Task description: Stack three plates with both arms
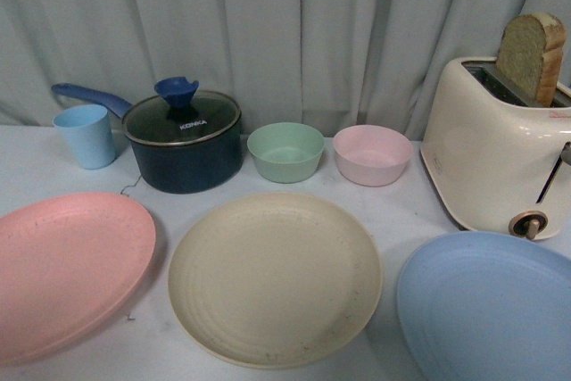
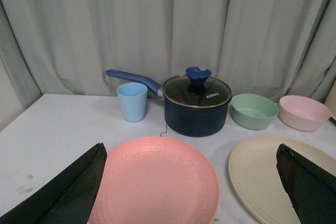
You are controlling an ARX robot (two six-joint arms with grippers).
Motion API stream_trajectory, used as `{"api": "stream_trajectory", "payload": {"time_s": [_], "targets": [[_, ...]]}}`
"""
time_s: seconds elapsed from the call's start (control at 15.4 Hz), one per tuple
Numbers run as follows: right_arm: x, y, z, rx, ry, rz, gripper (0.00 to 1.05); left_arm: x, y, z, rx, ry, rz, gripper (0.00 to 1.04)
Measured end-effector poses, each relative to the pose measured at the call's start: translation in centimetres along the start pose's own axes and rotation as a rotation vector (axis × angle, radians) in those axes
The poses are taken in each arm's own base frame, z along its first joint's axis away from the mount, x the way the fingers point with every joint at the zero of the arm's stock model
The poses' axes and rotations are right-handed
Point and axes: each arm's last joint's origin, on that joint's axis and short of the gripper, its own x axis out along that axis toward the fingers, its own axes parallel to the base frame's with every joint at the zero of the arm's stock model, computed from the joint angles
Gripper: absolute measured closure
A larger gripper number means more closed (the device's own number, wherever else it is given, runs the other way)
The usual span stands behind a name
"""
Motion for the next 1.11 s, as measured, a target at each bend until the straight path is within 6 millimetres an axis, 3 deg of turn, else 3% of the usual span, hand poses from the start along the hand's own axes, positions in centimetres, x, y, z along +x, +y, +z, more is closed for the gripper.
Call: {"api": "stream_trajectory", "payload": {"time_s": [1.11], "targets": [[0.00, 0.00, 0.00, 0.000, 0.000, 0.000, 0.06, 0.00, 0.00, 0.01, 0.000, 0.000, 0.000, 0.07]]}}
